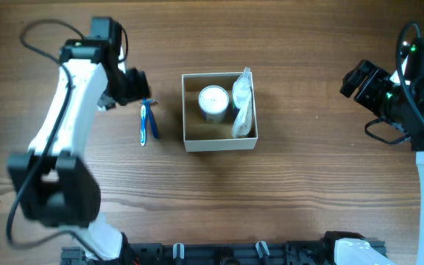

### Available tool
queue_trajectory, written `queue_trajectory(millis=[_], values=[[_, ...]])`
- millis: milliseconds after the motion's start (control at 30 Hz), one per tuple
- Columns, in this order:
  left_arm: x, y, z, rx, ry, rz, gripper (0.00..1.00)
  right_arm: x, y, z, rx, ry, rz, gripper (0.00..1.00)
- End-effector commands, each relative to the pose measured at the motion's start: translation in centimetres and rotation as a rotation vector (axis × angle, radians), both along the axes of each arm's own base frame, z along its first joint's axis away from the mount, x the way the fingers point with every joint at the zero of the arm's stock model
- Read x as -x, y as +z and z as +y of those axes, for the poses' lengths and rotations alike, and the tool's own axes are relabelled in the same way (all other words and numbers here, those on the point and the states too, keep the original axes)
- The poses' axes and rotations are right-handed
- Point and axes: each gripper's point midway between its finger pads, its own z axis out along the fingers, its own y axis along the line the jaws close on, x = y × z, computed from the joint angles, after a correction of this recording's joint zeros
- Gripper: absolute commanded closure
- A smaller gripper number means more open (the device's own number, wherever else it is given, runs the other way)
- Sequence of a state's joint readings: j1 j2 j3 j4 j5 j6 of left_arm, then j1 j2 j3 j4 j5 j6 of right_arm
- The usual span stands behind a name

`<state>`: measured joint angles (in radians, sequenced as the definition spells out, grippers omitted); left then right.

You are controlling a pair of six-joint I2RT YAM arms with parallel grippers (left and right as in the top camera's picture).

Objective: Pack container
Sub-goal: 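Lower the cotton-swab tub into the box with the left gripper and release, then grasp the blue toothbrush with the left gripper and drop it into the box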

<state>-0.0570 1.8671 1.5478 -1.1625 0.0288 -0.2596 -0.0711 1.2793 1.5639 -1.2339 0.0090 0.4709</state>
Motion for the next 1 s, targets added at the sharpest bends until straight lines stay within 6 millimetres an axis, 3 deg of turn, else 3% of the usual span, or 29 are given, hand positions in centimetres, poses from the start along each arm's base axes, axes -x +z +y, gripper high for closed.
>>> queue_trajectory(millis=[0, 167, 467, 700, 767, 800, 833, 967], values=[[1.6, -4.5, -0.1, 0.022, -0.051, 0.144, 0.33, -0.2, 0.0, -0.5, 0.018, -0.019, 0.0, 0.0], [1.7, -7.6, 0.1, 0.012, -0.067, 0.208, 0.4, -0.2, 0.0, -0.5, 0.018, -0.019, 0.0, 0.0], [0.1, -10.6, 0.5, -0.017, -0.113, 0.187, 0.5, -0.2, 0.0, -0.5, 0.017, -0.019, 0.0, 0.0], [0.0, -11.4, 1.1, -0.052, -0.113, 0.196, 0.56, -0.2, 0.0, -0.5, 0.017, -0.019, 0.0, 0.0], [-0.3, -11.4, 1.1, -0.051, -0.117, 0.182, 0.65, -0.1, 0.0, -0.5, 0.018, -0.019, 0.001, 0.0], [-0.5, -11.4, 1.1, -0.056, -0.117, 0.174, 0.79, -0.2, 0.0, -0.5, 0.017, -0.019, 0.0, 0.0], [-0.5, -11.4, 1.3, -0.063, -0.117, 0.175, 0.86, -0.2, 0.0, -0.5, 0.017, -0.019, 0.0, 0.0], [-0.3, -9.9, 2.2, -0.111, -0.114, 0.168, 0.96, -0.2, 0.0, -0.5, 0.017, -0.019, 0.0, 0.0]])
